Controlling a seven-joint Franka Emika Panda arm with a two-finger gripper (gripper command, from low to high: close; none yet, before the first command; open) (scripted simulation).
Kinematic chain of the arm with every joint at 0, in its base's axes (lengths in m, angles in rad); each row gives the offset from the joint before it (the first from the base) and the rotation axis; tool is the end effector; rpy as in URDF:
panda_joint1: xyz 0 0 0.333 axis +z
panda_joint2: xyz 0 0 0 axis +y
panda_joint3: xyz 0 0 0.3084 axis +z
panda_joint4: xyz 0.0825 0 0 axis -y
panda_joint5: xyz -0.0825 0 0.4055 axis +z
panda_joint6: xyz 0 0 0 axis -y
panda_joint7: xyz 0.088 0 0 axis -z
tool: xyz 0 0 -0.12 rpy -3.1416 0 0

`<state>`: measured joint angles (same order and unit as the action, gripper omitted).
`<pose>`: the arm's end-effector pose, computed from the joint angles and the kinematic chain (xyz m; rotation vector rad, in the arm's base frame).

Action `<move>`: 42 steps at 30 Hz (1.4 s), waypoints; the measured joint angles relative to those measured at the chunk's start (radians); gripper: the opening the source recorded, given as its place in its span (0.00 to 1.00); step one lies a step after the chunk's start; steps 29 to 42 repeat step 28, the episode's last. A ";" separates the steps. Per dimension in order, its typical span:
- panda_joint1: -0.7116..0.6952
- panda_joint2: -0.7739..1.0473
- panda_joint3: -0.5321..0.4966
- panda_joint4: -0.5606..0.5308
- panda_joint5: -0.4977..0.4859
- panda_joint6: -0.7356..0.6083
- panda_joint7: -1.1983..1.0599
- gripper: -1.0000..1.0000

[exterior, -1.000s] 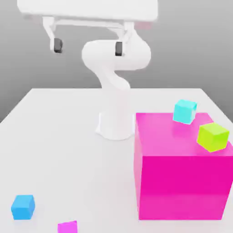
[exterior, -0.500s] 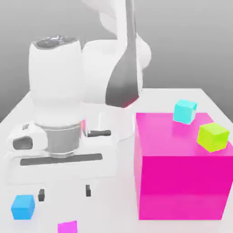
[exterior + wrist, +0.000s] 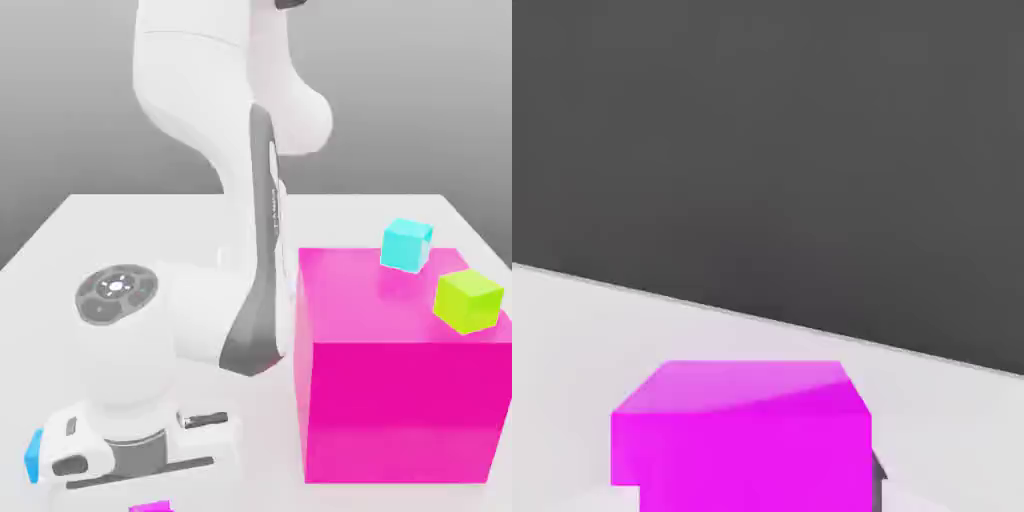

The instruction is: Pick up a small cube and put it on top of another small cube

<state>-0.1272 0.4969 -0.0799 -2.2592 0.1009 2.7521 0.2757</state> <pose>0.5233 -0.1174 0.1007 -3.0163 0.8781 0.0014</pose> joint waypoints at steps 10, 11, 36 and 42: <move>0.158 -0.352 0.083 -0.024 -0.039 -0.322 0.162 0.00; 0.187 -0.389 0.103 -0.024 -0.040 -0.359 0.185 0.00; 0.420 -0.678 0.285 -0.111 -0.048 -0.559 0.416 1.00; 0.420 -0.678 0.285 -0.111 -0.048 -0.559 0.416 1.00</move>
